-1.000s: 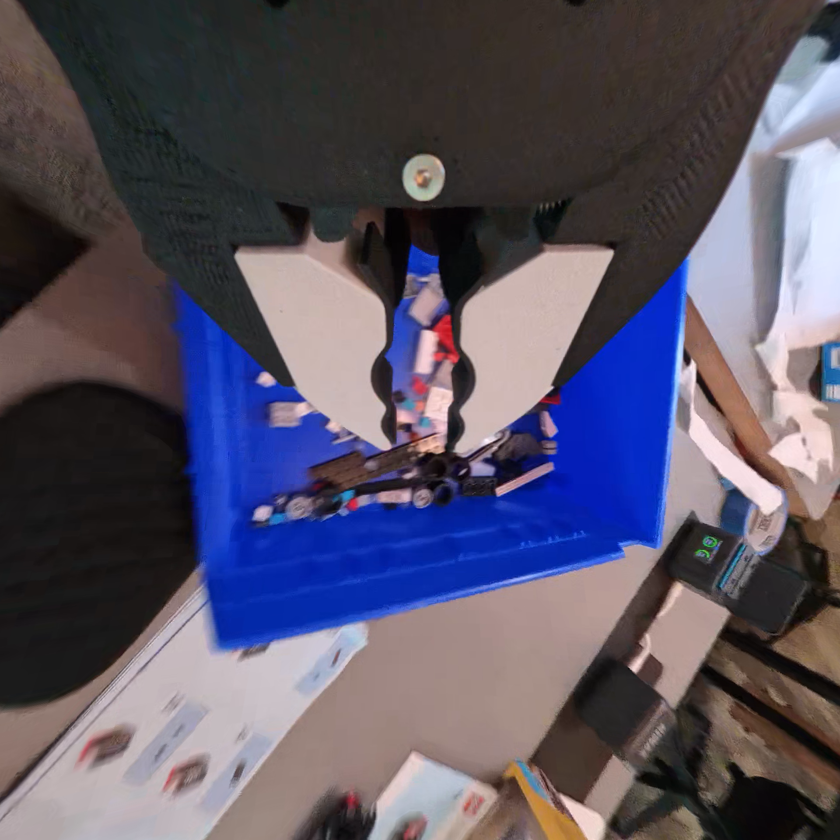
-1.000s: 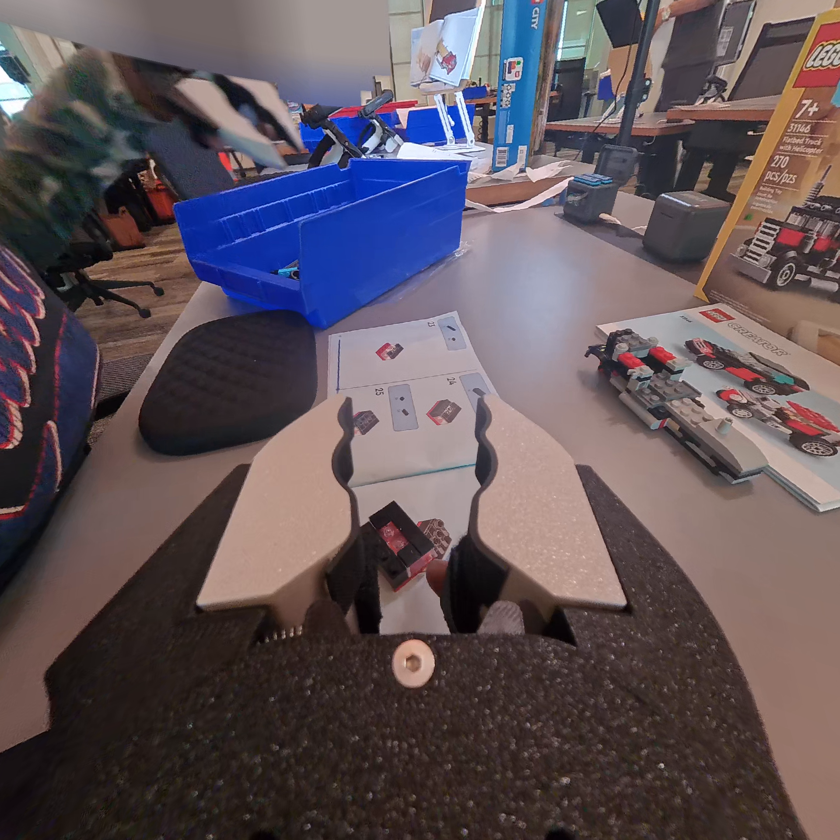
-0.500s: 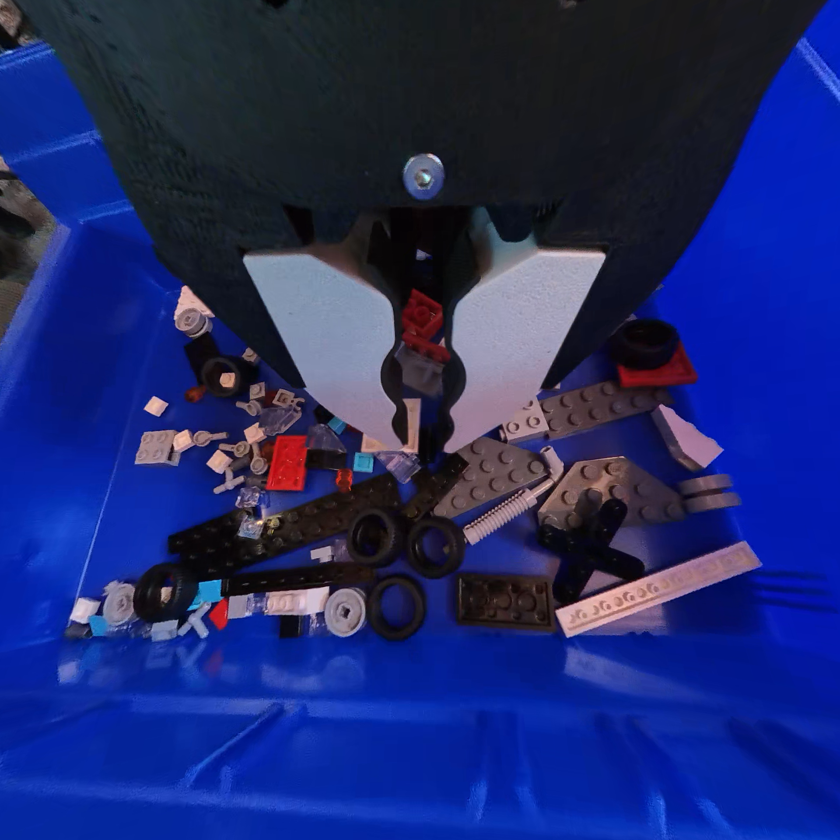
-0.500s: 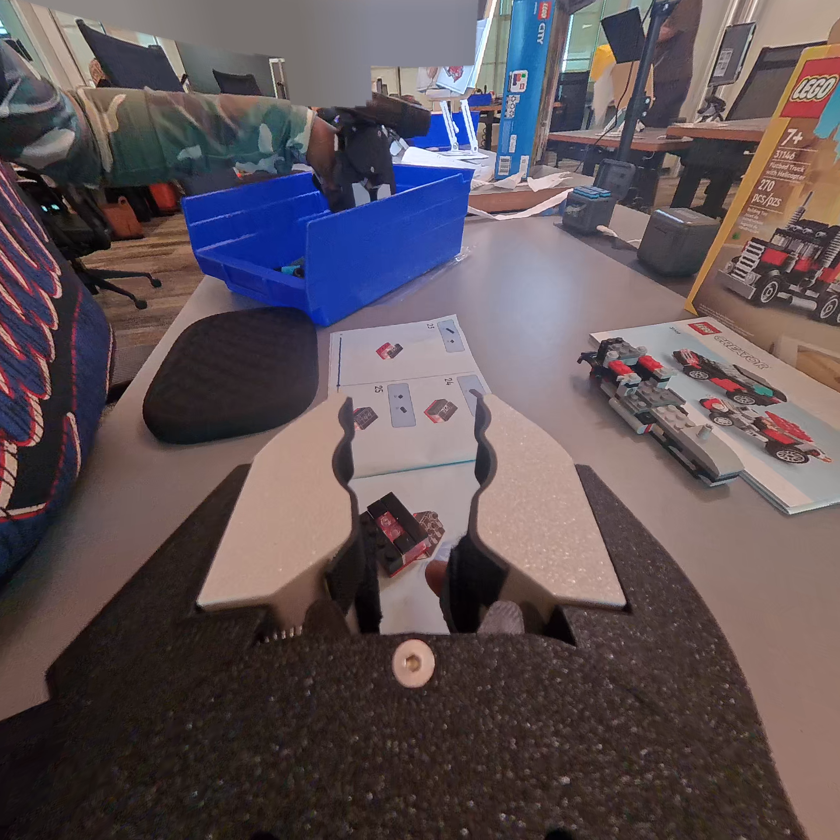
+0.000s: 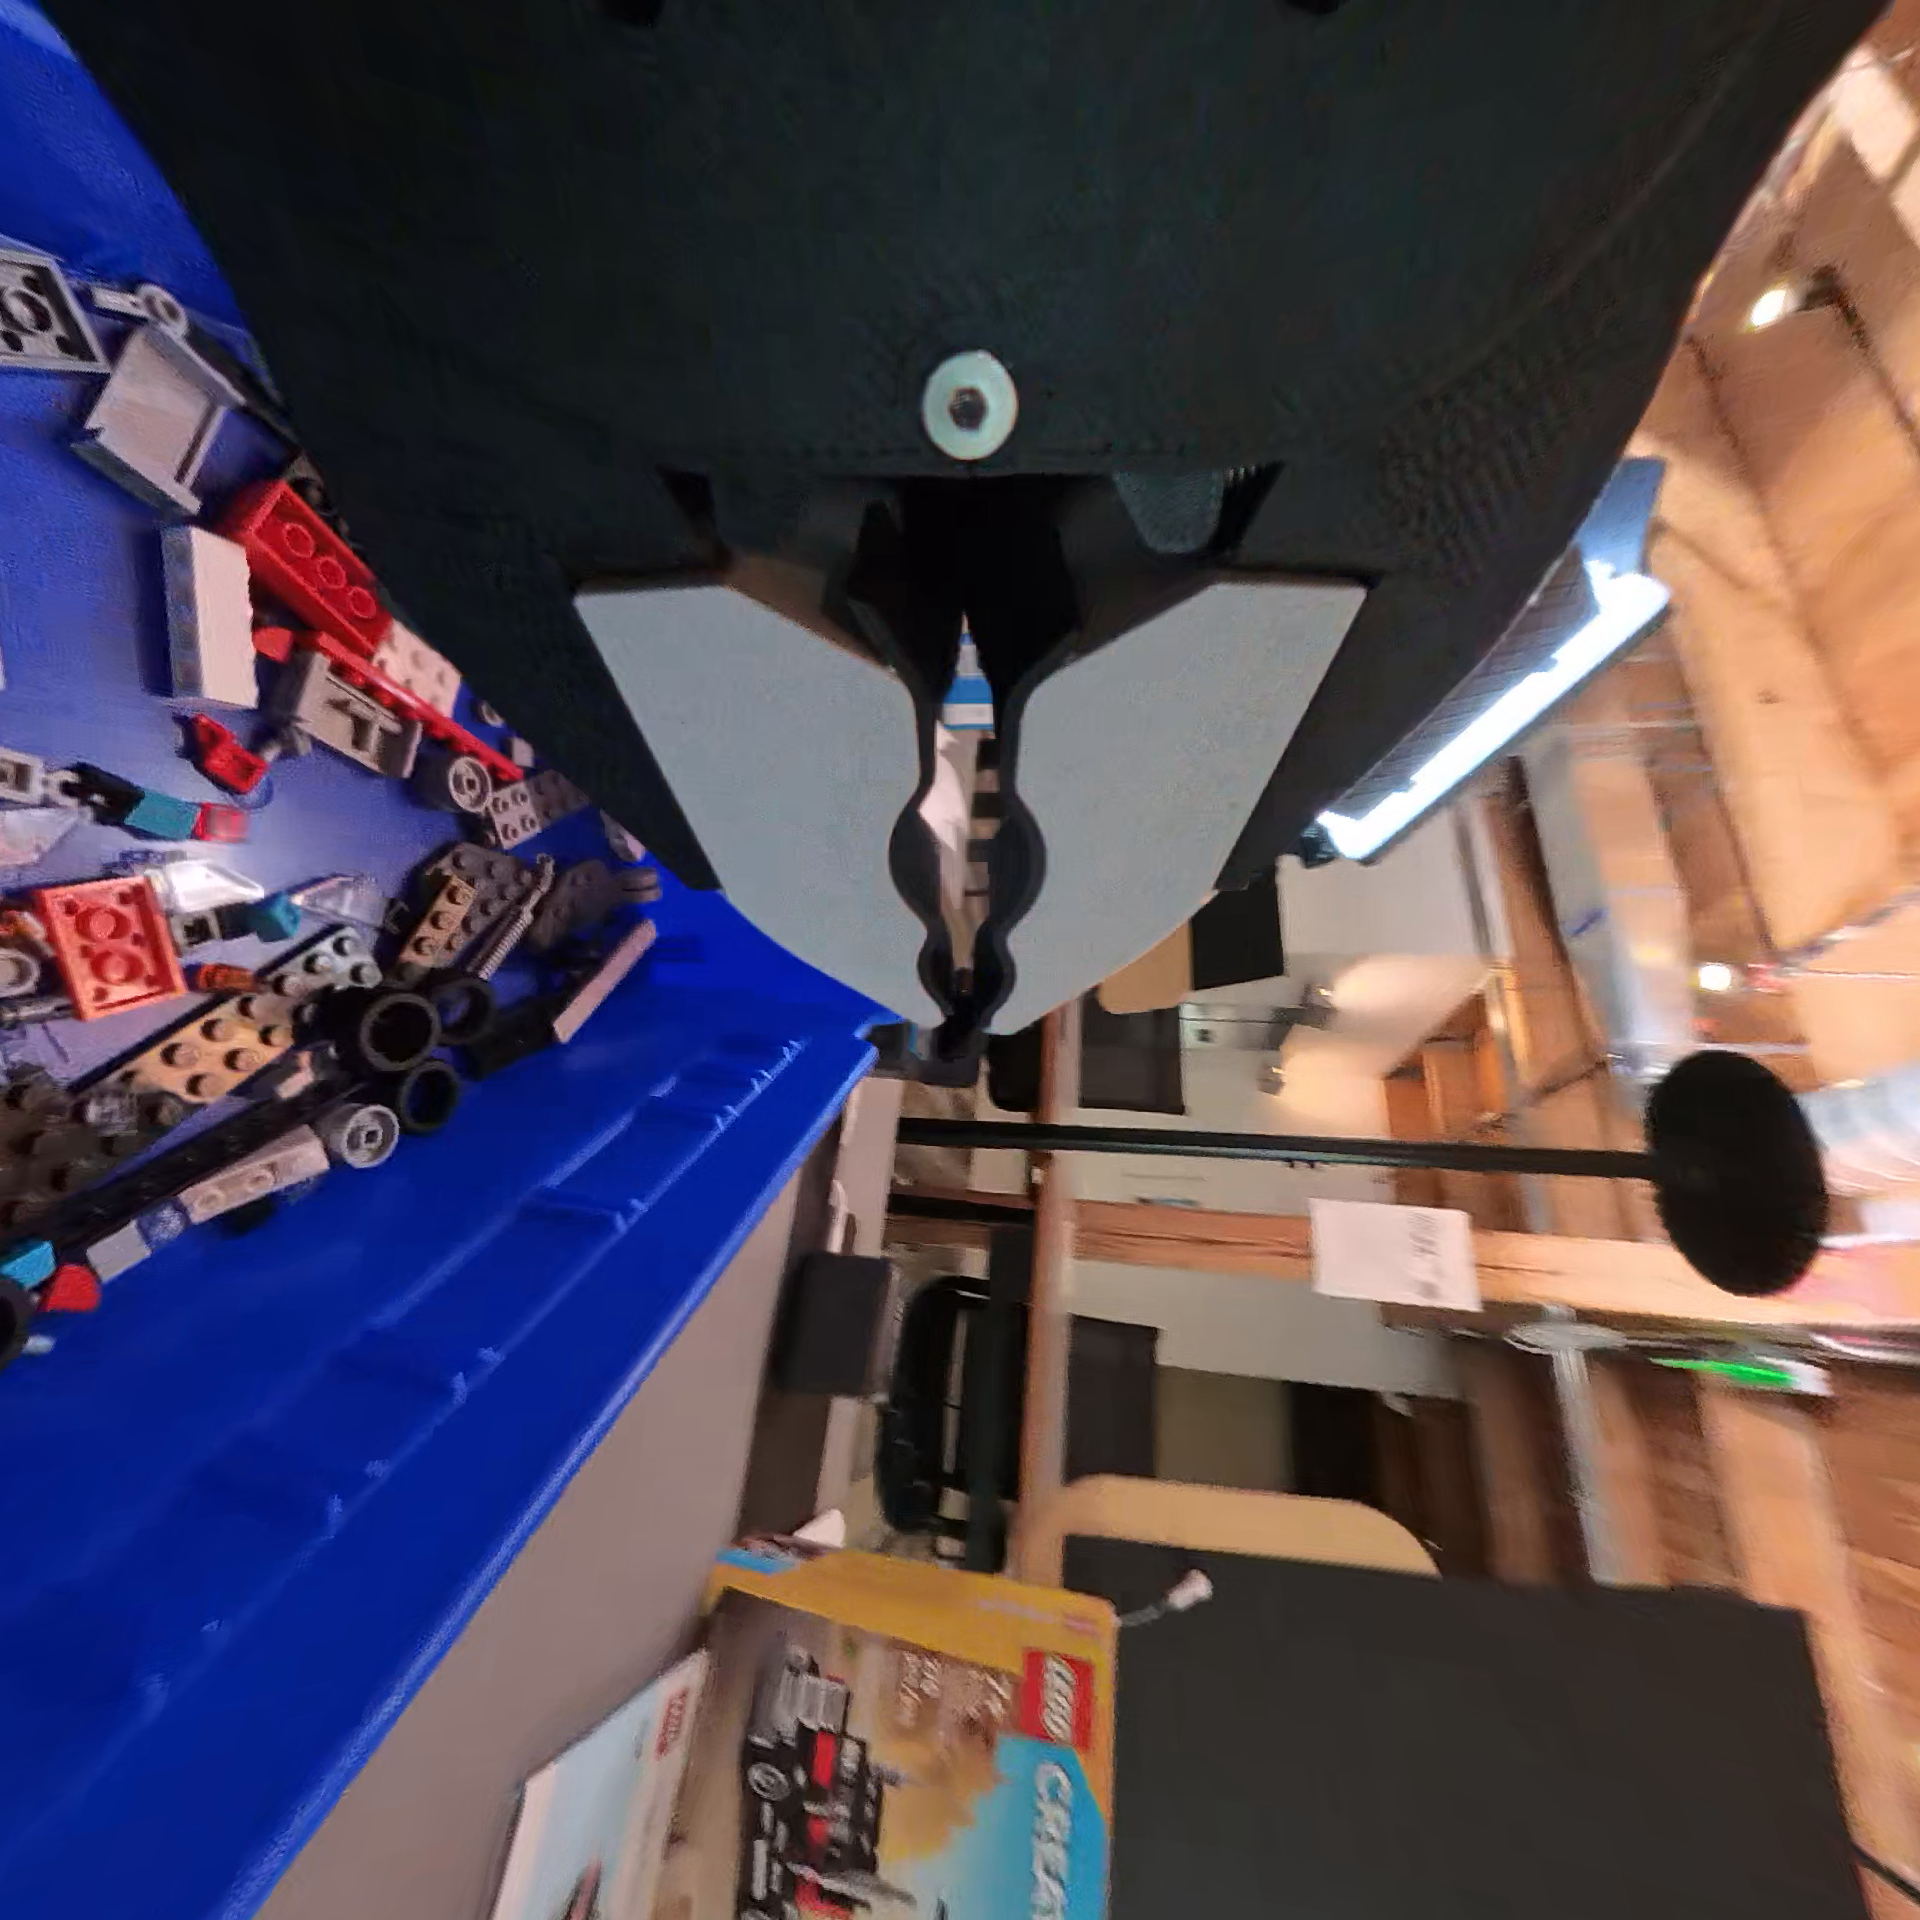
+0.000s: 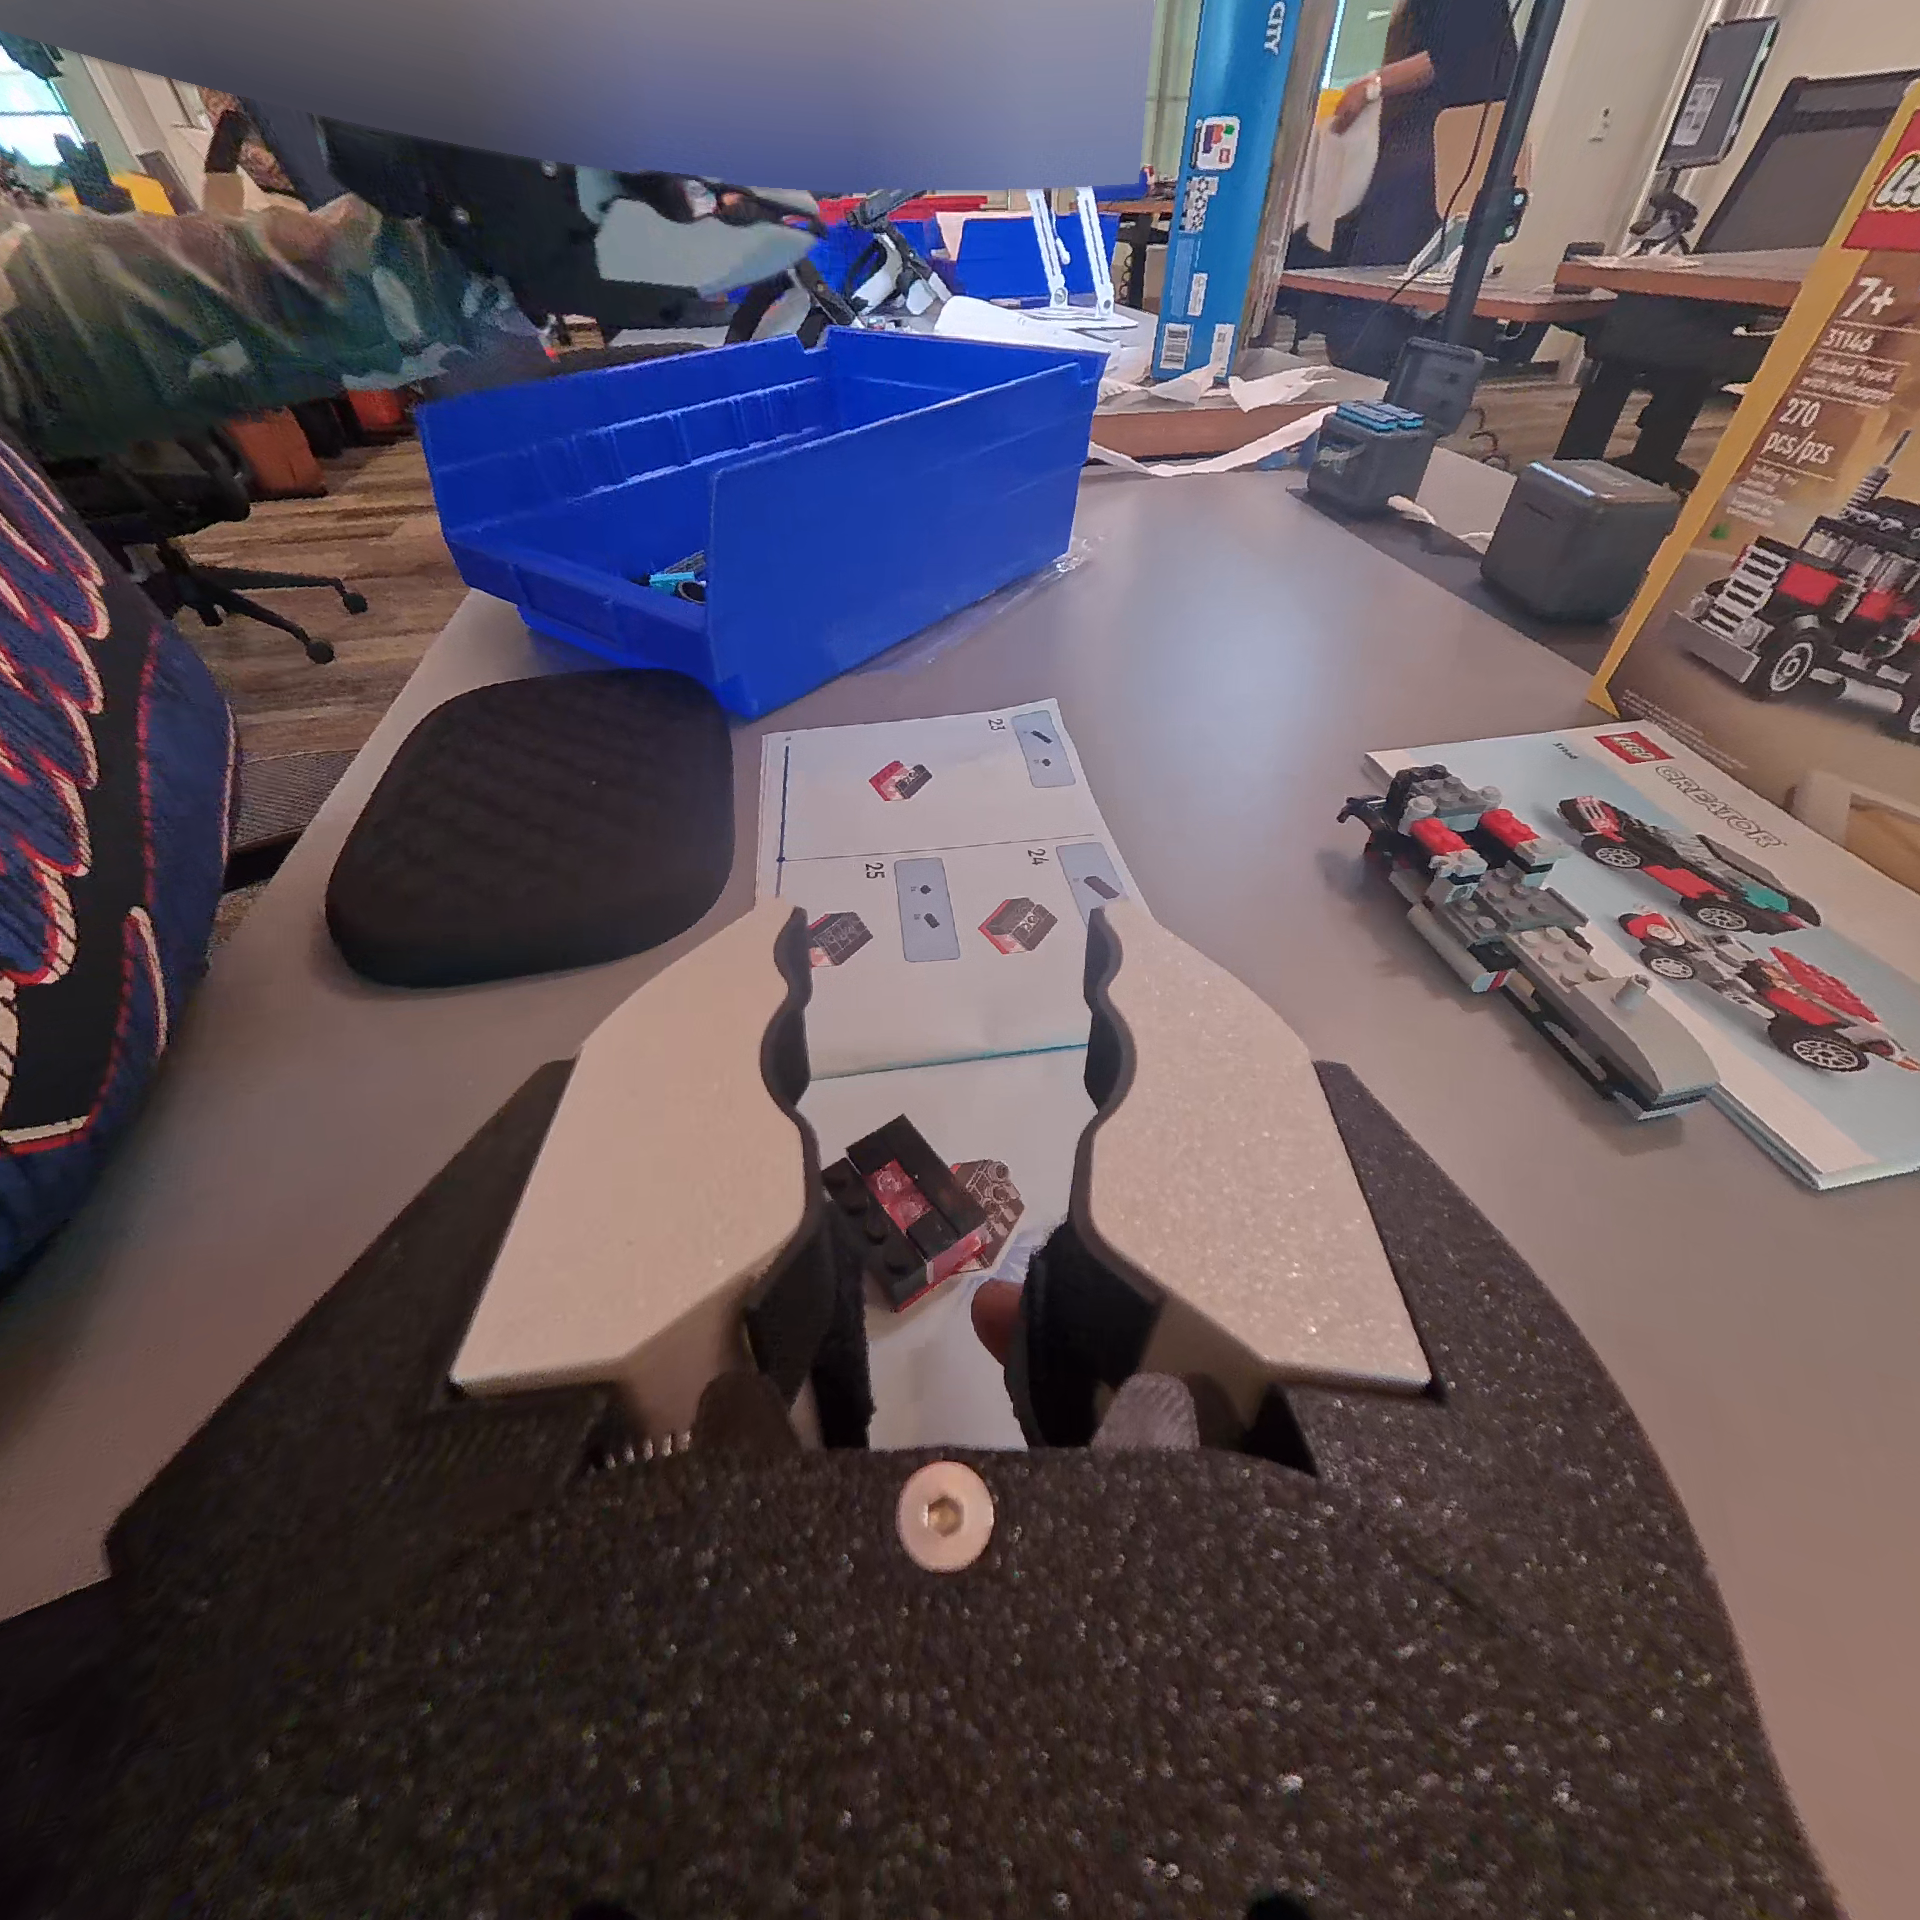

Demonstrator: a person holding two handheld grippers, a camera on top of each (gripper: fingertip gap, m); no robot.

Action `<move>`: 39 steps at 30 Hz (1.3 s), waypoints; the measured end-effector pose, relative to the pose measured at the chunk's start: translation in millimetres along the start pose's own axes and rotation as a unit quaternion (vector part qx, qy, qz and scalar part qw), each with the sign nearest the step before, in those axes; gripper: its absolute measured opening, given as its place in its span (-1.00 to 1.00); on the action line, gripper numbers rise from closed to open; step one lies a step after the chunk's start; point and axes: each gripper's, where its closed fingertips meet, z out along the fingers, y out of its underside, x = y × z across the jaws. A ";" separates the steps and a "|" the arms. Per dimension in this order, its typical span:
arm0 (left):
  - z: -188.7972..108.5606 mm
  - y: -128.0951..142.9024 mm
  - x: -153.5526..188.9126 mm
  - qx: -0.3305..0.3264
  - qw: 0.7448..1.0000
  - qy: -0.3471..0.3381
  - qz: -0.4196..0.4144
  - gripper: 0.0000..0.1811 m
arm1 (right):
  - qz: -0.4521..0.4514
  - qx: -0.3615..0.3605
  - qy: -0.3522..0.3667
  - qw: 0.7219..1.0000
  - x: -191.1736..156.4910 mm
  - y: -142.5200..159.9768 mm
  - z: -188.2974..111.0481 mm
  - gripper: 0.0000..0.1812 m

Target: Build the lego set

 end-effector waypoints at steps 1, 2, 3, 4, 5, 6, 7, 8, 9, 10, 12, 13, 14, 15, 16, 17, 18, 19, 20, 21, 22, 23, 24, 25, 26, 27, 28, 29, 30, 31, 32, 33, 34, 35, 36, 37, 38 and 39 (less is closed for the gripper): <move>-5.9 -5.7 -2.6 0.005 1.000 -0.016 0.007 -0.97 | -0.002 -0.001 -0.001 1.000 -1.1 -0.1 0.5 -0.44; -10.8 -10.5 -5.7 0.009 0.999 -0.031 0.009 -0.97 | -0.004 -0.001 -0.002 1.000 -1.9 -0.5 0.6 -0.44; -15.3 -14.7 -9.9 0.013 0.999 -0.047 0.014 -0.97 | -0.007 0.000 -0.002 1.000 -2.7 -1.0 0.7 -0.44; -19.1 -18.5 -13.6 0.017 0.998 -0.059 0.020 -0.97 | -0.009 0.000 -0.002 1.000 -3.0 -1.4 0.5 -0.44; -21.7 -21.8 -15.7 0.019 0.998 -0.064 0.022 -0.97 | -0.010 0.001 -0.001 1.000 -3.2 -1.9 0.1 -0.44; -23.5 -24.8 -16.9 0.022 0.998 -0.064 0.019 -0.97 | -0.011 0.002 0.001 1.000 -3.2 -2.4 -0.4 -0.44; -24.7 -27.7 -17.0 0.025 0.998 -0.061 0.013 -0.97 | -0.012 0.003 0.001 1.000 -3.3 -3.2 -0.7 -0.44; -25.4 -30.9 -17.1 0.027 0.998 -0.059 0.005 -0.97 | -0.013 0.005 0.002 1.000 -3.4 -4.1 -0.9 -0.44; -26.8 -36.4 -18.8 0.032 0.998 -0.063 -0.003 -0.97 | -0.014 0.008 0.003 1.000 -3.5 -5.4 -0.7 -0.45; -28.7 -45.1 -21.4 0.042 0.997 -0.069 -0.014 -0.97 | -0.014 0.011 0.002 1.000 -4.2 -7.4 0.0 -0.46; -31.2 -70.2 -26.2 0.070 0.992 -0.088 -0.052 -0.97 | 0.007 0.020 0.001 1.000 -6.5 -16.8 4.1 -0.56; -31.0 -85.4 -26.8 0.083 0.989 -0.101 -0.068 -0.97 | 0.029 0.027 0.005 0.999 -6.9 -25.2 8.7 -0.61; -29.7 -101.0 -25.9 0.093 0.986 -0.115 -0.073 -0.97 | 0.052 0.037 0.006 0.998 -9.3 -36.1 15.1 -0.64; -27.3 -117.0 -23.1 0.102 0.984 -0.129 -0.072 -0.97 | 0.070 0.052 0.000 0.996 -14.9 -49.0 23.1 -0.67; -24.5 -133.0 -19.1 0.112 0.981 -0.140 -0.071 -0.97 | 0.082 0.068 -0.008 0.994 -21.7 -62.2 31.9 -0.71; -21.3 -147.9 -14.2 0.122 0.979 -0.147 -0.072 -0.97 | 0.090 0.084 -0.015 0.992 -28.9 -74.5 41.2 -0.72; -17.6 -161.6 -8.3 0.132 0.977 -0.150 -0.073 -0.97 | 0.097 0.098 -0.026 0.990 -37.3 -85.6 50.5 -0.72; -13.9 -173.9 -2.2 0.141 0.976 -0.149 -0.070 -0.97 | 0.104 0.108 -0.037 0.988 -45.7 -94.5 59.4 -0.72; -10.8 -185.1 3.5 0.150 0.975 -0.146 -0.068 -0.97 | 0.108 0.112 -0.047 0.987 -52.5 -100.0 68.1 -0.72; -9.1 -195.8 8.2 0.161 0.974 -0.143 -0.066 -0.97 | 0.110 0.111 -0.052 0.986 -56.8 -102.3 75.8 -0.72; -8.4 -205.3 12.0 0.171 0.973 -0.139 -0.063 -0.97 | 0.115 0.109 -0.054 0.986 -59.2 -103.0 82.0 -0.72; -7.9 -213.0 15.0 0.179 0.973 -0.135 -0.059 -0.97 | 0.122 0.112 -0.060 0.984 -61.4 -104.5 85.5 -0.72; -8.0 -218.9 17.2 0.185 0.972 -0.132 -0.057 -0.97 | 0.132 0.118 -0.062 0.982 -61.9 -106.1 86.8 -0.73; -8.0 -223.3 19.0 0.190 0.972 -0.128 -0.055 -0.97 | 0.141 0.124 -0.065 0.980 -62.0 -107.4 86.9 -0.75; -8.0 -226.8 21.0 0.194 0.972 -0.124 -0.053 -0.97 | 0.149 0.127 -0.069 0.978 -62.7 -108.0 86.5 -0.76; -8.1 -229.4 22.6 0.196 0.972 -0.121 -0.050 -0.97 | 0.155 0.126 -0.070 0.977 -62.1 -107.4 86.2 -0.77; -8.3 -231.5 24.2 0.198 0.972 -0.119 -0.045 -0.97 | 0.156 0.127 -0.070 0.977 -62.1 -107.6 85.6 -0.76; -8.4 -233.3 25.9 0.199 0.972 -0.116 -0.041 -0.97 | 0.156 0.129 -0.072 0.977 -62.6 -107.9 85.4 -0.78; -8.7 -234.9 27.4 0.201 0.972 -0.114 -0.038 -0.97 | 0.154 0.126 -0.071 0.977 -62.9 -107.4 85.9 -0.78; -8.9 -236.5 28.7 0.204 0.972 -0.112 -0.037 -0.97 | 0.150 0.120 -0.070 0.979 -63.2 -106.0 87.2 -0.79; -9.0 -237.6 29.9 0.206 0.972 -0.110 -0.039 -0.97 | 0.145 0.114 -0.069 0.980 -63.8 -104.4 88.5 -0.80; -9.0 -238.3 30.8 0.207 0.972 -0.107 -0.041 -0.97 | 0.141 0.111 -0.069 0.981 -64.5 -103.4 89.5 -0.82; -9.1 -238.8 31.4 0.207 0.972 -0.106 -0.042 -0.97 | 0.140 0.109 -0.070 0.982 -64.9 -102.6 90.2 -0.83; -9.2 -239.4 32.1 0.207 0.972 -0.105 -0.041 -0.97 | 0.141 0.106 -0.070 0.982 -65.0 -101.4 90.6 -0.86; -9.3 -239.9 32.8 0.207 0.972 -0.104 -0.039 -0.97 | 0.141 0.103 -0.073 0.982 -65.5 -100.3 90.7 -0.89; -9.3 -240.2 33.7 0.206 0.972 -0.103 -0.039 -0.97 | 0.142 0.102 -0.075 0.982 -65.5 -99.6 90.5 -0.90; -9.3 -240.4 34.5 0.207 0.972 -0.102 -0.039 -0.97 | 0.141 0.101 -0.076 0.982 -65.7 -99.1 90.2 -0.90; -9.5 -240.9 35.3 0.208 0.972 -0.100 -0.041 -0.97 | 0.138 0.100 -0.077 0.982 -65.9 -98.1 89.8 -0.91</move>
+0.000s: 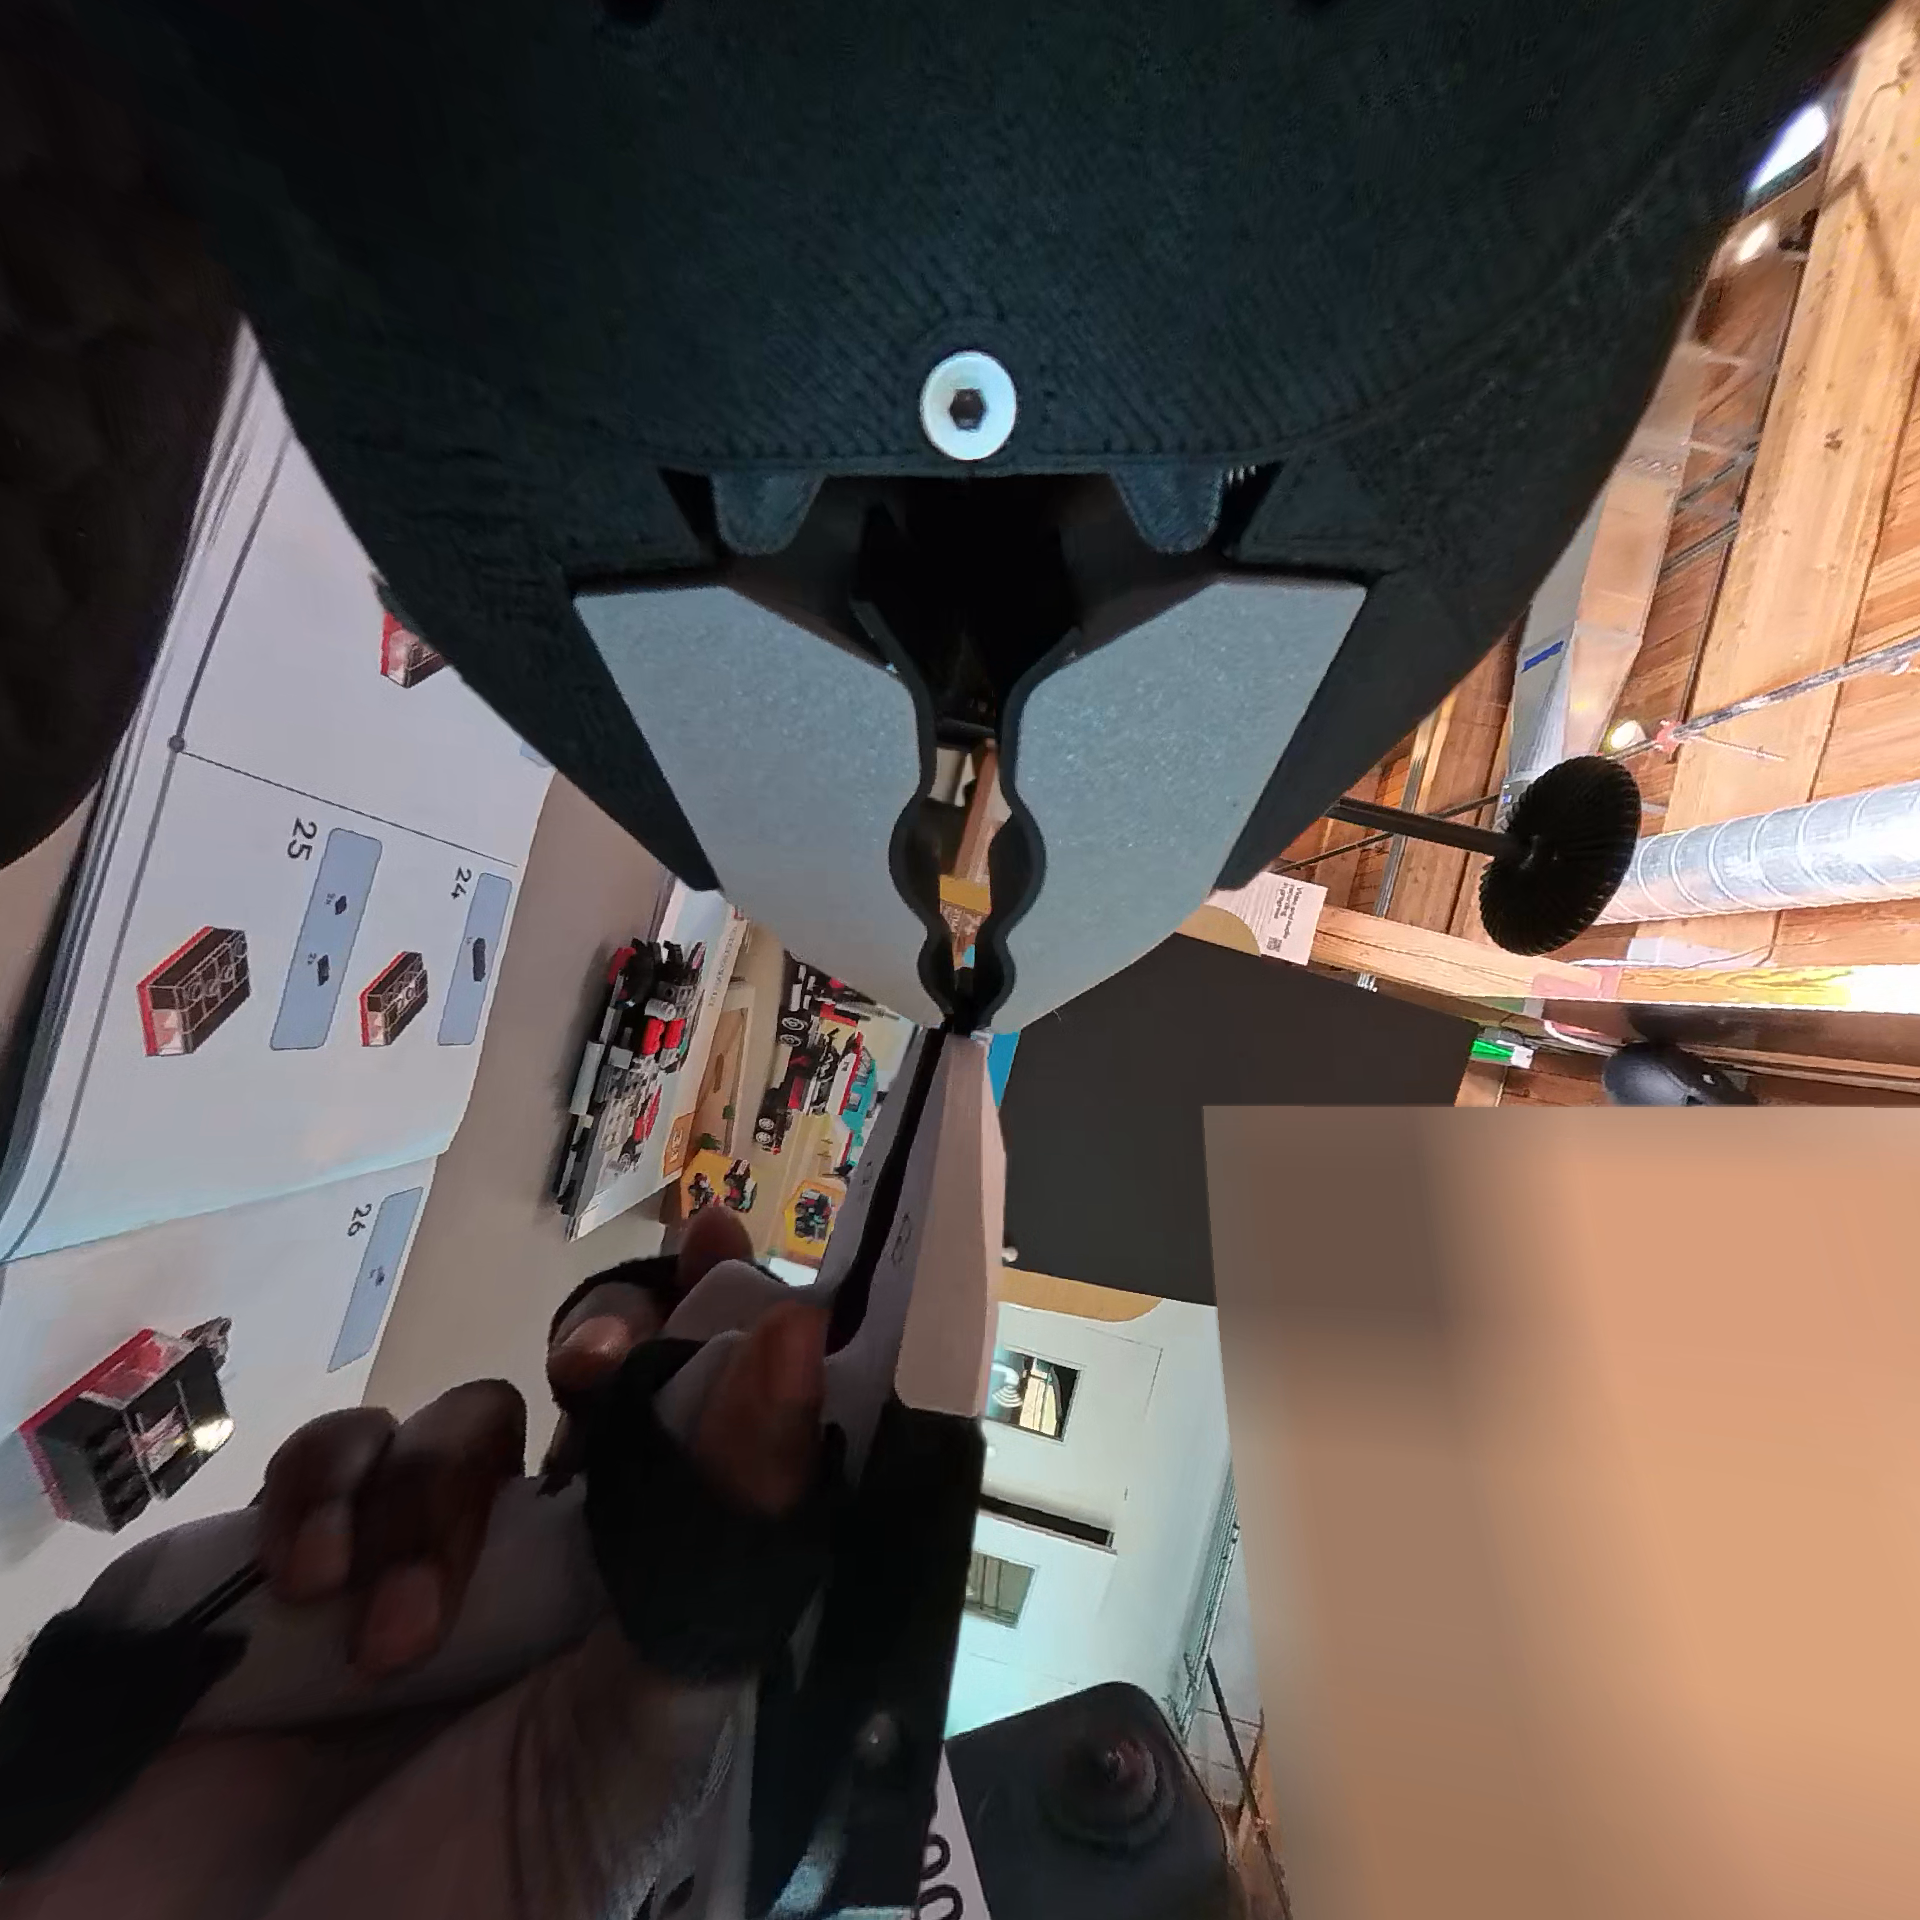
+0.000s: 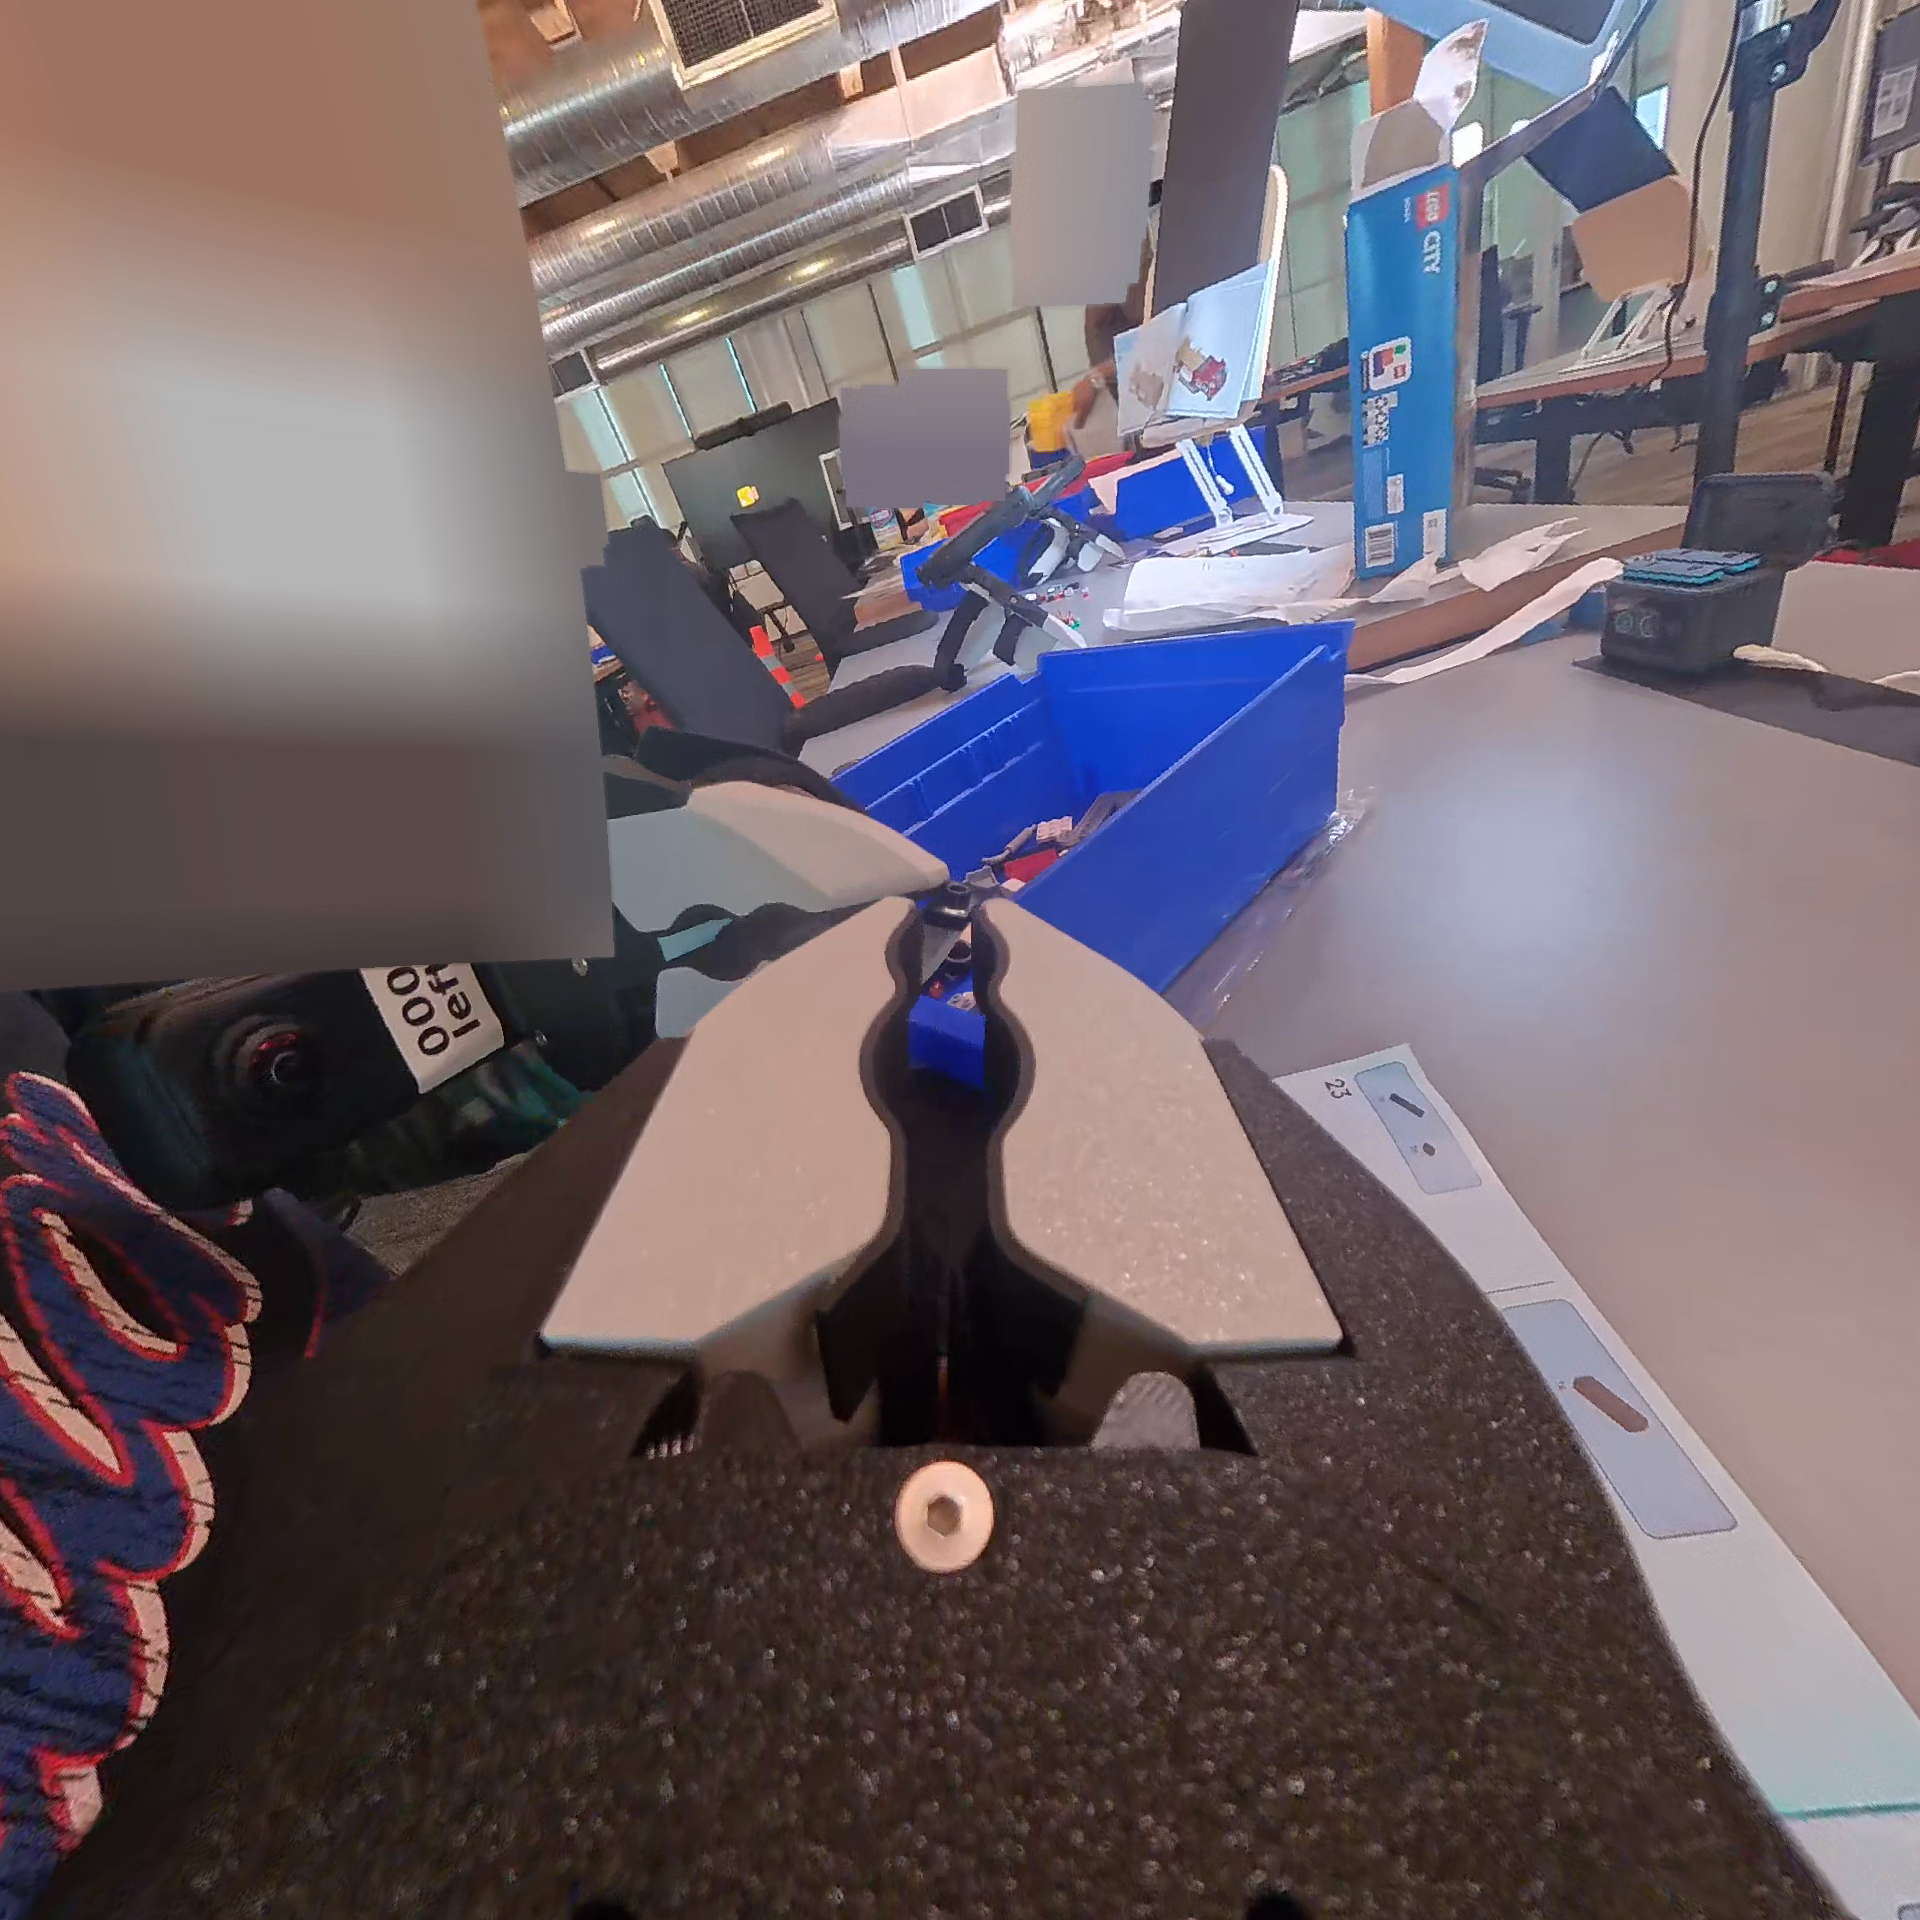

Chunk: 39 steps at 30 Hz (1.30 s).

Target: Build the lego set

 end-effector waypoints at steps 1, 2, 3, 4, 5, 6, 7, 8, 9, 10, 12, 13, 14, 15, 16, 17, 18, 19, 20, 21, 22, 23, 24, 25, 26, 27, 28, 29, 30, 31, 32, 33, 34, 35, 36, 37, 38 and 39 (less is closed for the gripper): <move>-0.2 -0.7 1.1 0.004 1.000 0.004 -0.006 -0.97 | -0.003 -0.004 -0.001 1.000 -0.1 1.0 -0.8 -0.91; -0.4 -1.6 3.1 0.009 1.000 0.013 -0.021 -0.96 | -0.007 -0.011 -0.002 1.000 -0.1 2.8 -2.2 -0.91; -0.5 -1.6 5.7 0.012 0.998 0.028 -0.048 -0.94 | -0.013 -0.020 -0.002 1.000 0.3 5.2 -5.0 -0.91; -1.0 1.3 6.8 0.007 0.996 0.042 -0.083 -0.86 | -0.023 -0.030 -0.001 0.999 0.6 7.7 -10.5 -0.91; -2.2 7.1 5.8 -0.005 0.991 0.053 -0.125 -0.78 | -0.034 -0.047 0.004 0.998 2.4 12.7 -19.2 -0.91; -4.9 14.9 3.9 -0.021 0.982 0.066 -0.175 -0.73 | -0.049 -0.077 0.010 0.996 4.8 21.9 -30.4 -0.91; -9.0 24.2 2.0 -0.037 0.968 0.081 -0.234 -0.70 | -0.063 -0.120 0.016 0.991 7.5 36.1 -43.8 -0.91; -14.4 33.8 0.1 -0.054 0.949 0.095 -0.297 -0.69 | -0.078 -0.172 0.024 0.982 10.4 53.7 -58.9 -0.91; -20.9 42.9 -1.3 -0.071 0.924 0.111 -0.359 -0.67 | -0.090 -0.225 0.038 0.970 14.5 72.3 -74.9 -0.91; -27.9 51.3 -2.2 -0.086 0.896 0.126 -0.417 -0.65 | -0.097 -0.271 0.048 0.956 17.3 89.4 -89.4 -0.91; -41.7 64.0 -3.6 -0.109 0.843 0.149 -0.506 -0.64 | -0.093 -0.322 0.053 0.941 17.0 112.5 -105.9 -0.91; -47.7 67.2 -3.8 -0.115 0.822 0.159 -0.535 -0.63 | -0.091 -0.328 0.059 0.939 17.3 118.4 -107.8 -0.91; -52.6 69.4 -3.9 -0.119 0.807 0.165 -0.555 -0.63 | -0.093 -0.331 0.063 0.937 18.0 122.8 -107.9 -0.91; -56.6 71.2 -3.9 -0.123 0.799 0.167 -0.564 -0.63 | -0.096 -0.337 0.067 0.934 19.1 127.3 -107.6 -0.91; -60.0 72.9 -3.1 -0.129 0.798 0.168 -0.565 -0.62 | -0.100 -0.349 0.071 0.929 20.7 132.4 -107.3 -0.91; -63.0 75.1 -1.6 -0.138 0.799 0.169 -0.561 -0.62 | -0.106 -0.363 0.074 0.923 22.1 137.9 -107.5 -0.91; -65.9 77.5 0.5 -0.149 0.801 0.170 -0.555 -0.62 | -0.112 -0.379 0.078 0.915 23.8 143.3 -108.1 -0.90; -68.3 79.8 3.2 -0.160 0.802 0.173 -0.549 -0.62 | -0.118 -0.394 0.080 0.908 25.0 148.0 -109.2 -0.90; -70.3 81.4 5.5 -0.168 0.802 0.177 -0.545 -0.62 | -0.122 -0.403 0.079 0.904 24.9 151.3 -109.6 -0.90; -71.6 83.0 7.0 -0.174 0.802 0.180 -0.542 -0.62 | -0.123 -0.409 0.079 0.901 25.2 153.2 -109.9 -0.90; -72.3 84.9 7.2 -0.178 0.802 0.180 -0.541 -0.62 | -0.122 -0.416 0.081 0.898 26.0 154.9 -110.5 -0.90; -72.6 86.6 6.3 -0.180 0.802 0.177 -0.542 -0.62 | -0.122 -0.422 0.082 0.895 26.6 156.4 -111.4 -0.90; -73.0 88.3 4.6 -0.180 0.801 0.173 -0.543 -0.63 | -0.122 -0.420 0.081 0.895 26.3 156.3 -111.0 -0.91; -73.7 89.6 2.6 -0.180 0.801 0.169 -0.546 -0.63 | -0.120 -0.422 0.080 0.895 26.1 156.6 -111.4 -0.90; -74.7 90.8 0.7 -0.180 0.800 0.166 -0.548 -0.63 | -0.119 -0.422 0.079 0.895 25.9 156.6 -111.8 -0.91; -76.0 91.9 -0.7 -0.181 0.799 0.165 -0.549 -0.63 | -0.117 -0.422 0.080 0.895 25.8 156.7 -112.1 -0.91; -77.7 93.3 -1.4 -0.185 0.799 0.164 -0.549 -0.63 | -0.116 -0.423 0.081 0.895 25.7 156.6 -112.4 -0.90; -79.6 94.9 -1.6 -0.190 0.799 0.164 -0.546 -0.63 | -0.116 -0.423 0.082 0.895 25.6 156.6 -112.5 -0.90; -81.4 96.9 -1.8 -0.196 0.801 0.163 -0.541 -0.63 | -0.116 -0.423 0.083 0.895 25.2 156.7 -112.3 -0.88; -83.2 98.9 -2.0 -0.202 0.804 0.163 -0.535 -0.63 | -0.118 -0.422 0.083 0.895 25.0 156.7 -112.0 -0.87; -85.0 100.6 -2.1 -0.208 0.806 0.163 -0.529 -0.63 | -0.120 -0.423 0.085 0.894 24.9 156.8 -112.0 -0.86; -86.6 101.9 -2.4 -0.212 0.808 0.164 -0.524 -0.63 | -0.123 -0.423 0.086 0.894 25.0 156.8 -112.2 -0.86; -87.9 102.9 -3.4 -0.216 0.809 0.165 -0.521 -0.63 | -0.125 -0.424 0.087 0.893 24.8 156.9 -112.3 -0.85; -89.7 104.0 -4.8 -0.219 0.811 0.165 -0.517 -0.63 | -0.126 -0.424 0.087 0.893 24.3 156.9 -112.6 -0.82; -92.0 106.0 -6.7 -0.224 0.813 0.164 -0.512 -0.63 | -0.127 -0.422 0.088 0.893 24.5 156.0 -113.0 -0.79; -95.0 108.9 -9.1 -0.232 0.815 0.162 -0.506 -0.63 | -0.129 -0.413 0.089 0.897 24.5 152.8 -112.8 -0.76; -99.0 112.8 -11.9 -0.241 0.818 0.159 -0.498 -0.63 | -0.134 -0.397 0.088 0.904 24.1 146.5 -111.9 -0.75; -104.1 117.9 -14.7 -0.254 0.819 0.156 -0.490 -0.63 | -0.143 -0.373 0.088 0.913 24.1 137.2 -110.5 -0.75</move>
